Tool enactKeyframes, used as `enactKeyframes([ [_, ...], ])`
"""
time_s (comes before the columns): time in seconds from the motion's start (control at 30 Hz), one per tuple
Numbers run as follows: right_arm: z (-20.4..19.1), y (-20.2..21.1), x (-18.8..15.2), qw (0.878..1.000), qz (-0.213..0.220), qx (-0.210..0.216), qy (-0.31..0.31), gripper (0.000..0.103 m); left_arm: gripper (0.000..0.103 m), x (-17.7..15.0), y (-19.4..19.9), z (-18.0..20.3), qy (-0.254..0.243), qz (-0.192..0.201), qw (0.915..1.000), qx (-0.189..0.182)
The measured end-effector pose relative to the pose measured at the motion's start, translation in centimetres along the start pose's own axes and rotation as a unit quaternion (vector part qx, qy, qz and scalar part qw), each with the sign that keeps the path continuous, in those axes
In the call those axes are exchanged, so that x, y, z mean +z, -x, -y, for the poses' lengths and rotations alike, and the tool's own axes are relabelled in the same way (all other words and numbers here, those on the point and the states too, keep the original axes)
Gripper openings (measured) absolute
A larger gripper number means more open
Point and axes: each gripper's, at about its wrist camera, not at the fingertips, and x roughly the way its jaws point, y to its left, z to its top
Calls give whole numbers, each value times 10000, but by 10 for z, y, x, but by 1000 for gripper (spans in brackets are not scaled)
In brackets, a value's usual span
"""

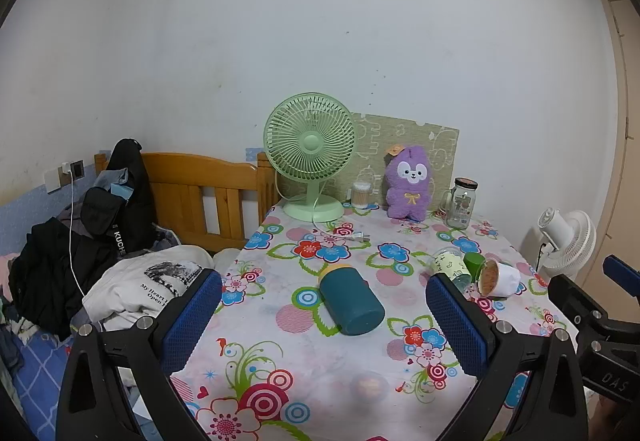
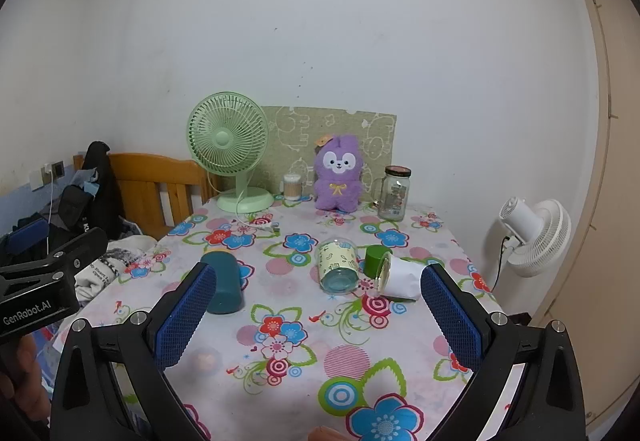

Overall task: Flip cup upside down
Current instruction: 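Move the right gripper toward the teal cup lying on the table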

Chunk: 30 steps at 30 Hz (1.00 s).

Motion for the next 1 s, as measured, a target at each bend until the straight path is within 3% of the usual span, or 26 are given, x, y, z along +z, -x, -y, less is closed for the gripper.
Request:
enactKeyframes([
  [1.0,-5,-6,-2,9999,-85,28,59,103,103,-1,-7,0,39,-93,9999,-15],
])
